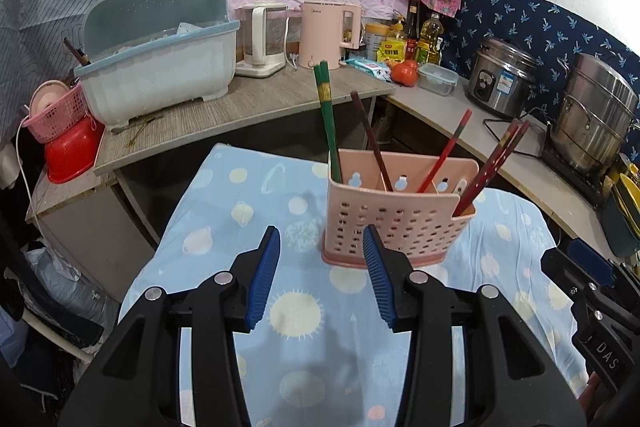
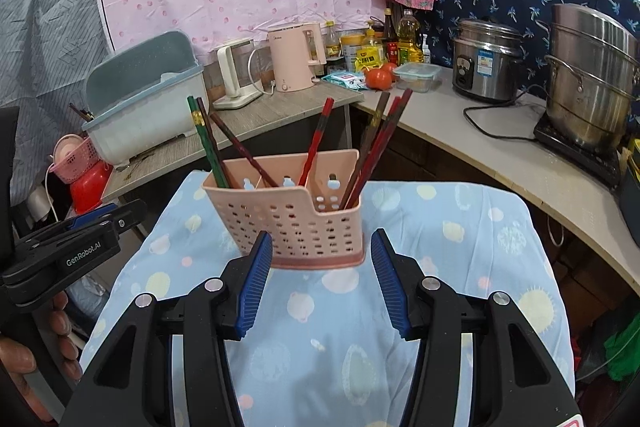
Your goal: Organize utensils
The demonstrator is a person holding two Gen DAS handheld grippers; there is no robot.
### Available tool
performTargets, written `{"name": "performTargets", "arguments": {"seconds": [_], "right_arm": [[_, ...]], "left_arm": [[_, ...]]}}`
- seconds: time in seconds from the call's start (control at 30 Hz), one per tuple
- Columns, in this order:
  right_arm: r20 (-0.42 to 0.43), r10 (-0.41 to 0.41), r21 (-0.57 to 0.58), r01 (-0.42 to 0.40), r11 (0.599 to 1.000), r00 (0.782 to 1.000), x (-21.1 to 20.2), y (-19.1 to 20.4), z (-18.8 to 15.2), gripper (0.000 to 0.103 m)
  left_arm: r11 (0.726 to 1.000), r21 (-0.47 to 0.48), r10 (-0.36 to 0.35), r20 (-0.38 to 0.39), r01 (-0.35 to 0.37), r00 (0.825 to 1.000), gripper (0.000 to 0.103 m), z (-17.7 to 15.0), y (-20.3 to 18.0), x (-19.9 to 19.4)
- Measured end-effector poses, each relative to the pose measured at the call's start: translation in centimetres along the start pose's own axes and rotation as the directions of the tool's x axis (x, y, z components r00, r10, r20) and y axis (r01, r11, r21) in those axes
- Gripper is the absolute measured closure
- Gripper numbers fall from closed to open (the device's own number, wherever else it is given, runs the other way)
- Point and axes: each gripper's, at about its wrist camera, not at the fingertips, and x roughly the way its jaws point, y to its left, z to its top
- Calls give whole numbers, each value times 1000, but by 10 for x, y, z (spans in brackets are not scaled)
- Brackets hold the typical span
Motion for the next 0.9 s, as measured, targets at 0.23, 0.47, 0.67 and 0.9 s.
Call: {"name": "performTargets", "arguments": {"seconds": [0.23,0.47,0.67,0.9], "right_arm": [[-20,-14,-6,13,1000,1000,-14,2,-20,53],[-33,-26,-1,26,1000,999,-28,3,-35,50],[-26,-33,10,34,999,999,-36,0,-44,39],[-29,-53,-8,53,999,998,-40,1,-53,27]], "left_arm": [[1000,3,3,-20,-3,1000,61,-21,-2,-7],[1000,12,9,-24,-8,1000,49,-38,-6,-16],[1000,17,19,-20,-18,1000,36,-53,-8,-23],[1000,18,26,-32,-26,999,17,-65,-11,-26]]}}
